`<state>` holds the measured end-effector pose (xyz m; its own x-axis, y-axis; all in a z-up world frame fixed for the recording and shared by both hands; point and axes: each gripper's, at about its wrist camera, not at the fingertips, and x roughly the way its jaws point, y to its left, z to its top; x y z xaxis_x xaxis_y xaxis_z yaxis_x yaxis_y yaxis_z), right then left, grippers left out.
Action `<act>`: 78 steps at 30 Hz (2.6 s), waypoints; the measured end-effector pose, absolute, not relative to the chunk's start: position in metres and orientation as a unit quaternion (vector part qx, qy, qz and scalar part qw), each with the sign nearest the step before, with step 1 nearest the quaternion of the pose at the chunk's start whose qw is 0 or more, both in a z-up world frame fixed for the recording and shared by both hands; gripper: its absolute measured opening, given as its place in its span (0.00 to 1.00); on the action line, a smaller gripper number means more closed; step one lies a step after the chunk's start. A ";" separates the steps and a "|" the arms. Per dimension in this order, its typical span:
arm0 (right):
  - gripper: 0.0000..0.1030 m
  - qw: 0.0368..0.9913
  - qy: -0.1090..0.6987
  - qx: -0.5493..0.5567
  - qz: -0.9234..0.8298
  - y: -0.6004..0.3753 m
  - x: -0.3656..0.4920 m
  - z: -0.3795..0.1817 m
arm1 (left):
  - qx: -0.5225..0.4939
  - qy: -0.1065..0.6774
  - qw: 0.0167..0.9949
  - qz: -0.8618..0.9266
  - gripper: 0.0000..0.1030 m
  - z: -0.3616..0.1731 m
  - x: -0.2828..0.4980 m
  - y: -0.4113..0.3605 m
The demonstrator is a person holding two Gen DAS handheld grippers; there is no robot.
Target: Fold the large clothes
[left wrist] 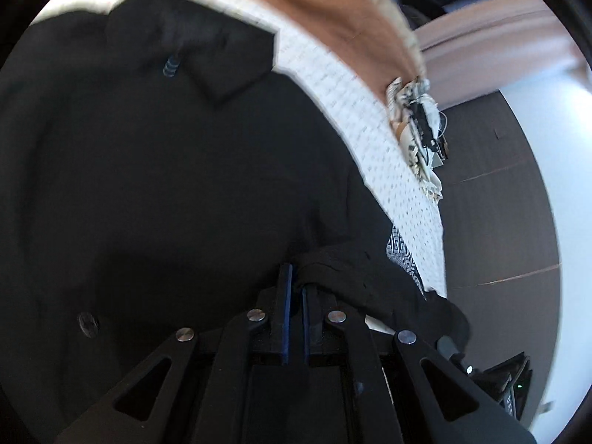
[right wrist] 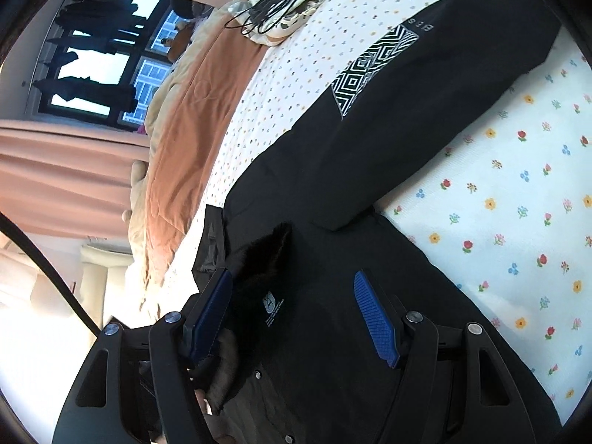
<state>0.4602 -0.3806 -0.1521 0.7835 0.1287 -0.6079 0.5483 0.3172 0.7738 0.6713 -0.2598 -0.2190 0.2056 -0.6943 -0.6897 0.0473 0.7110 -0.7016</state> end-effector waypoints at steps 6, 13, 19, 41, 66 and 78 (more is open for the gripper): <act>0.65 0.758 0.298 0.565 -0.132 -0.380 0.459 -0.145 | -0.313 0.599 0.690 -0.259 0.09 -0.236 0.649 -0.246; 0.65 0.771 0.313 0.539 -0.133 -0.371 0.459 -0.135 | -0.299 0.590 0.697 -0.279 0.09 -0.218 0.625 -0.234; 0.65 0.775 0.355 0.510 -0.115 -0.357 0.469 -0.137 | -0.245 0.598 0.710 -0.280 0.12 -0.221 0.615 -0.237; 0.65 0.778 0.426 0.452 -0.092 -0.350 0.490 -0.150 | -0.125 0.533 0.805 -0.230 1.00 -0.190 0.593 -0.180; 0.10 0.807 0.462 0.359 -0.077 -0.340 0.545 -0.193 | -0.183 0.414 0.879 -0.149 1.00 -0.159 0.544 0.006; 0.10 0.842 0.444 0.291 -0.099 -0.326 0.597 -0.202 | -0.178 0.411 0.889 -0.100 1.00 -0.184 0.577 0.029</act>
